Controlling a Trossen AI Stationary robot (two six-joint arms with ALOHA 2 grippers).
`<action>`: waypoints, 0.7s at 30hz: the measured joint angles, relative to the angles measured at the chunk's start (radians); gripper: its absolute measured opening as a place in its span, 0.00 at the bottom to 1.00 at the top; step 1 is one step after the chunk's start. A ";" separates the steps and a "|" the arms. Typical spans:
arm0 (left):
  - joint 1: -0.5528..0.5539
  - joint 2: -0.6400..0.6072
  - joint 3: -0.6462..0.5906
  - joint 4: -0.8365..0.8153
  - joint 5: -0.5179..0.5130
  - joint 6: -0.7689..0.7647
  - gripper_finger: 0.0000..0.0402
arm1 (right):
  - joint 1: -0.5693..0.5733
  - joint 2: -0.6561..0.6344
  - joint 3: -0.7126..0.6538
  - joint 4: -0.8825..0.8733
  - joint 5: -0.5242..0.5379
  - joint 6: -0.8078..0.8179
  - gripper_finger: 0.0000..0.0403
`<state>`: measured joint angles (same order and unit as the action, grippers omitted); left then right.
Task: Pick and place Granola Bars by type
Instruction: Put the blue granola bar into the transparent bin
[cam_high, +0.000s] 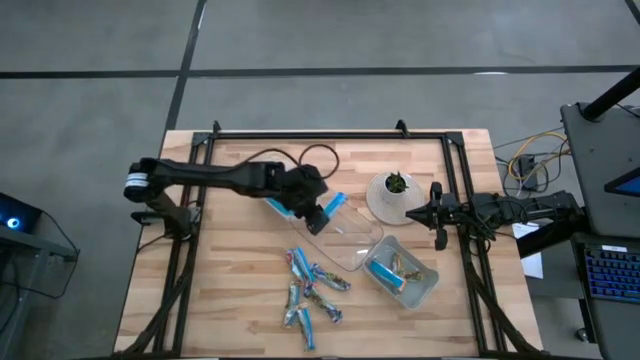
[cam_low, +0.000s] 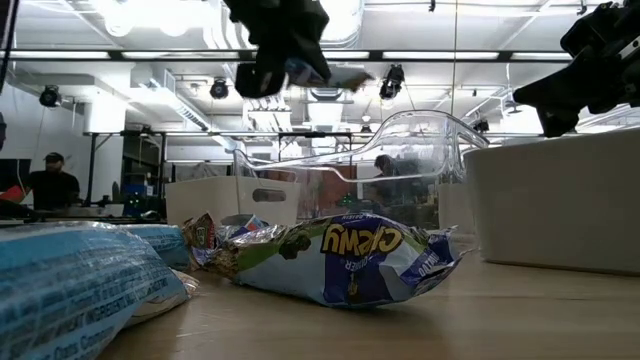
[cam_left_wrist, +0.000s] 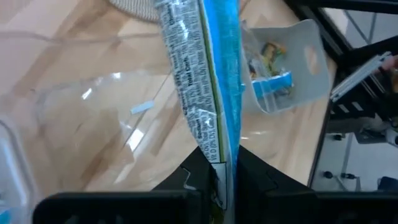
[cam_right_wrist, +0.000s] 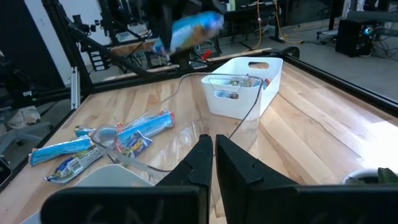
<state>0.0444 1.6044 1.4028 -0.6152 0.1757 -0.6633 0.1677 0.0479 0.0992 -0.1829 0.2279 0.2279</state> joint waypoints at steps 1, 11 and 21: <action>0.000 0.016 0.000 0.009 0.000 -0.017 0.07 | 0.000 0.000 0.000 0.000 0.000 0.000 0.03; 0.016 0.085 -0.001 0.023 -0.001 -0.019 0.07 | 0.000 0.000 0.000 0.000 0.000 0.000 0.03; 0.059 0.104 -0.001 0.000 -0.020 -0.020 0.07 | 0.000 0.000 0.000 0.000 0.000 0.000 0.03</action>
<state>0.1033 1.7082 1.4021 -0.6155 0.1557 -0.6831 0.1680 0.0479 0.0994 -0.1825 0.2283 0.2279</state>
